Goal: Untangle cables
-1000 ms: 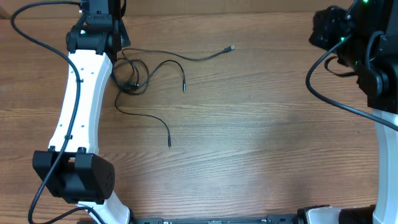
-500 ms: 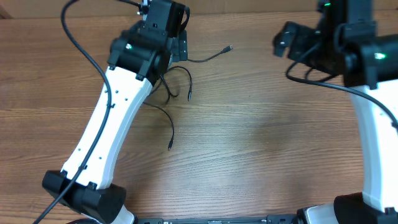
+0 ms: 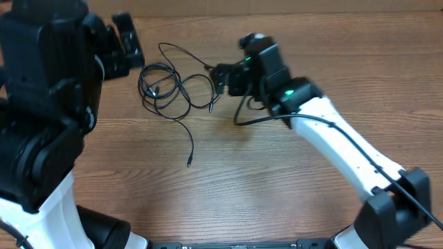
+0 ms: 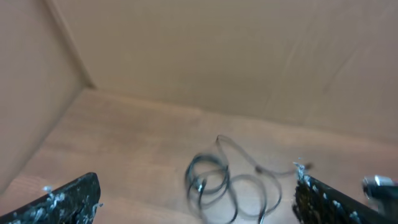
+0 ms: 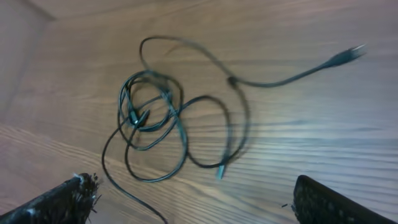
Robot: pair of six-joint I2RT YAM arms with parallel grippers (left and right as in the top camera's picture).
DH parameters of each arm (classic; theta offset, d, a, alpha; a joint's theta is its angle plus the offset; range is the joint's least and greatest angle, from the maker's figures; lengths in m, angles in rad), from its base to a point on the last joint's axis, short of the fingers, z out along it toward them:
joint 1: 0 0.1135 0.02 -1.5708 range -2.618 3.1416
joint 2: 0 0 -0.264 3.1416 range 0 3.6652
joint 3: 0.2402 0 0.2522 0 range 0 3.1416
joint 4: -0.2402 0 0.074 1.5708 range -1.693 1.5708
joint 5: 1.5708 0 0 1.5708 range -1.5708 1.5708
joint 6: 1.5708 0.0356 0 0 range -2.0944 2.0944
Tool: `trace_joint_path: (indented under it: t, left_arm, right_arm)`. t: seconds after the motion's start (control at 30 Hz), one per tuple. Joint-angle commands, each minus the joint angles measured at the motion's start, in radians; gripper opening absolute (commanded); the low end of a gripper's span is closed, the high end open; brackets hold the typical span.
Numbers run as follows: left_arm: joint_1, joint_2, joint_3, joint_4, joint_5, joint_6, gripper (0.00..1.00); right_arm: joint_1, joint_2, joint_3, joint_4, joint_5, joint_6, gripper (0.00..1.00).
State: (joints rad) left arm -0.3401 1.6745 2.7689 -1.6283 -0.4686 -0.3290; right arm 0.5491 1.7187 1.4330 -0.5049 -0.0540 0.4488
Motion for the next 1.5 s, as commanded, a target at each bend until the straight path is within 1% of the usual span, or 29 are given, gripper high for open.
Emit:
trace_joint_path:
  t: [0.0, 0.07, 0.13, 0.17, 0.23, 0.3, 0.37, 0.47, 0.53, 0.6, 0.77, 0.93, 0.97, 1.03, 1.07, 1.1, 1.13, 1.23, 1.4, 1.47]
  left_arm:
    - [0.001, 0.007, -0.001, -0.061, -0.002, 0.033, 1.00]
    - [0.001, 0.002, -0.009, -0.061, 0.049, 0.092, 1.00]
    - [0.001, -0.001, -0.010, -0.061, 0.071, 0.094, 1.00]
    - [0.001, -0.001, -0.010, -0.061, 0.078, 0.094, 1.00]
    - [0.001, -0.001, -0.010, -0.061, 0.083, 0.093, 1.00]
    - [0.001, -0.001, -0.010, -0.061, 0.098, 0.093, 1.00]
    - [0.001, 0.000, -0.010, -0.061, 0.101, 0.093, 1.00]
    - [0.001, 0.000, -0.010, -0.061, 0.101, 0.094, 1.00]
    - [0.001, 0.000, -0.010, -0.061, 0.101, 0.094, 1.00]
    - [0.001, 0.000, -0.013, -0.061, 0.101, 0.094, 1.00]
    - [0.001, 0.001, -0.036, -0.061, 0.101, 0.094, 1.00]
    - [0.001, 0.001, -0.084, -0.061, 0.101, 0.093, 1.00]
    - [0.001, 0.001, -0.097, -0.061, 0.101, 0.093, 1.00]
    - [0.001, 0.001, -0.129, -0.061, 0.101, 0.093, 1.00]
    - [0.001, 0.001, -0.140, -0.061, 0.100, 0.094, 1.00]
    - [0.001, 0.001, -0.152, -0.061, 0.100, 0.094, 1.00]
    - [0.001, 0.001, -0.163, -0.061, 0.100, 0.094, 1.00]
    - [0.001, 0.001, -0.170, -0.061, 0.119, 0.094, 1.00]
    - [0.001, -0.002, -0.169, -0.061, 0.231, 0.105, 1.00]
    - [0.001, -0.001, -0.169, -0.061, 0.241, 0.117, 1.00]
  right_arm:
    - [0.014, 0.108, -0.024, 0.014, 0.068, 0.219, 0.95]
    - [0.026, 0.162, -0.024, 0.037, 0.039, 0.346, 0.95]
    - [0.045, 0.213, -0.024, 0.126, -0.058, 0.371, 0.95]
    - [0.060, 0.243, -0.024, 0.211, -0.138, 0.347, 0.95]
    - [0.087, 0.283, -0.024, 0.370, -0.215, 0.307, 0.96]
    - [0.113, 0.309, -0.024, 0.521, -0.198, 0.257, 1.00]
    - [0.127, 0.319, -0.024, 0.675, -0.149, 0.148, 1.00]
    - [0.130, 0.319, -0.021, 0.843, -0.068, -0.003, 1.00]
    - [0.130, 0.320, -0.018, 0.883, -0.019, -0.049, 1.00]
    - [0.130, 0.330, -0.018, 0.901, 0.036, -0.065, 1.00]
    - [0.134, 0.421, -0.017, 0.917, -0.004, -0.053, 0.99]
    - [0.167, 0.522, -0.006, 0.925, -0.029, -0.037, 0.97]
    - [0.177, 0.536, -0.003, 0.925, -0.029, -0.038, 0.93]
    - [0.187, 0.550, 0.002, 0.916, -0.026, -0.039, 0.88]
    - [0.190, 0.552, 0.002, 0.902, -0.025, -0.039, 0.76]
    - [0.190, 0.554, 0.002, 0.876, -0.021, -0.039, 0.30]
    - [0.190, 0.554, 0.002, 0.839, -0.006, -0.038, 0.04]
    - [0.177, 0.555, 0.002, 0.692, 0.080, -0.044, 0.04]
    - [0.120, 0.555, 0.001, 0.456, 0.150, -0.135, 0.04]
    - [0.081, 0.555, 0.001, 0.354, 0.151, -0.171, 0.04]
